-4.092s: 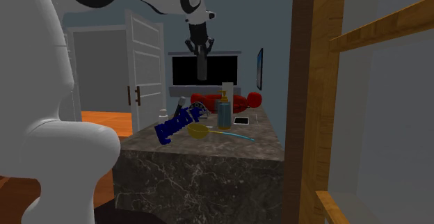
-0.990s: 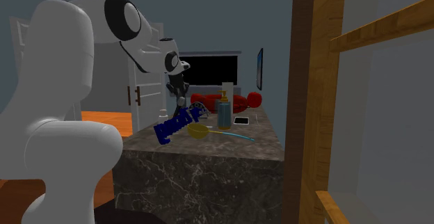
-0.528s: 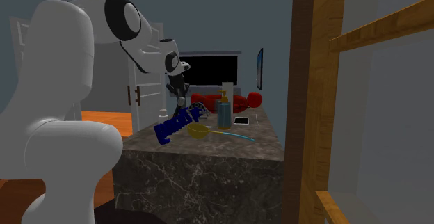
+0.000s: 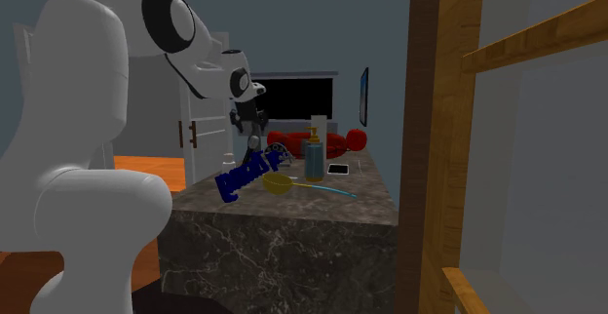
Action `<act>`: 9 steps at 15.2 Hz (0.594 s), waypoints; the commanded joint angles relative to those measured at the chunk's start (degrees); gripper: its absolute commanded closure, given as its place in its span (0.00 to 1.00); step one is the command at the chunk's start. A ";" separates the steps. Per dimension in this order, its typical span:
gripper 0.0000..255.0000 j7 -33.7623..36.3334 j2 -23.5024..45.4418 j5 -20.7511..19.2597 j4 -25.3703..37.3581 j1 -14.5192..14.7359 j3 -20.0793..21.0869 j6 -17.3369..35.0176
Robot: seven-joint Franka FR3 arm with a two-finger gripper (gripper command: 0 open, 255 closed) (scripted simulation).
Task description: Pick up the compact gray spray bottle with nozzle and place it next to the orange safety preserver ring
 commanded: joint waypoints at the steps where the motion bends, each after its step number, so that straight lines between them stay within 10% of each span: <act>1: 0.00 0.49 -2.59 -0.82 -0.57 0.33 -0.21 -1.96; 9: 0.00 0.74 -3.81 -1.22 -0.87 0.46 -0.26 -2.85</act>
